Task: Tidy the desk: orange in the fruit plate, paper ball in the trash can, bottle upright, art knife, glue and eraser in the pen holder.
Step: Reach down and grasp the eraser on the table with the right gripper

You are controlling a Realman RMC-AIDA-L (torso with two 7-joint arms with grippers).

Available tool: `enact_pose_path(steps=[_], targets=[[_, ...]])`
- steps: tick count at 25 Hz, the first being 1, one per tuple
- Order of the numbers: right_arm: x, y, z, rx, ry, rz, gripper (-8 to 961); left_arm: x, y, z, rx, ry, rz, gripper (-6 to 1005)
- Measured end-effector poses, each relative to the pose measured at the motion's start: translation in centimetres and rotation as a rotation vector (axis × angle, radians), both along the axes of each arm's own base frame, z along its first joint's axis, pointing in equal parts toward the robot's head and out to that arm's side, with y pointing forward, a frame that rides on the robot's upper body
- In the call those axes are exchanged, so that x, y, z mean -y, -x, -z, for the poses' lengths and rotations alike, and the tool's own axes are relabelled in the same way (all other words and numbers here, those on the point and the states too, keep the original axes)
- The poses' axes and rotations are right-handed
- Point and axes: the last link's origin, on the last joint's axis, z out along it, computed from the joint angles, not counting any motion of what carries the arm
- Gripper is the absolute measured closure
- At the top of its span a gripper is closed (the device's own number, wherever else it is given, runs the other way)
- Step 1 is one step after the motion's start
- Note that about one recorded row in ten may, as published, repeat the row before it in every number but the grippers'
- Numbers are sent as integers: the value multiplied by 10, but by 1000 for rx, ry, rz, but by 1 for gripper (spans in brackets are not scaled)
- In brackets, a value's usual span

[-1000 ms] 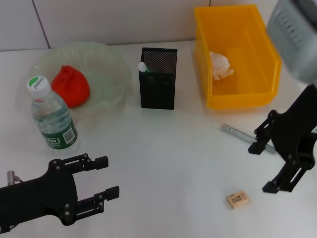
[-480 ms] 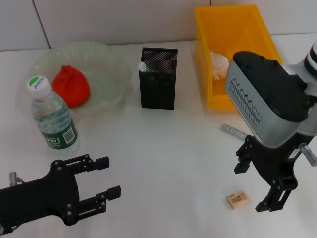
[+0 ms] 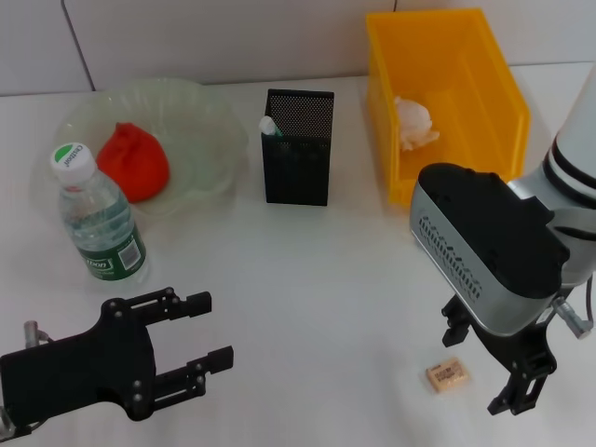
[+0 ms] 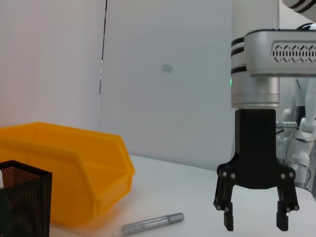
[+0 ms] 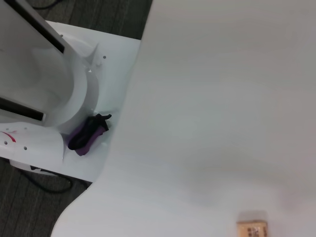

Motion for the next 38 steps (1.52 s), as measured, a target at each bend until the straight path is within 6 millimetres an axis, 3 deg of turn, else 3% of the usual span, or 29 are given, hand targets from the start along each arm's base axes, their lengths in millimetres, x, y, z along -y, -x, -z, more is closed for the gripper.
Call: enact_pose_path(steps=[8,30,33,38], targets=[[-3,-16,17,26,-6,-26,130,-2,-1,3,-4,1,-7,361],[-11,-19,37,27,-19,-53,134,-2,-1,5,-3,10,-6,360],[-12,-20,39,37,-18,-40,311,-2,-1,5,-3,10,-6,360],[-13,-21,40,47,-13,-33,412,-2,-1,5,-3,10,-6,360]])
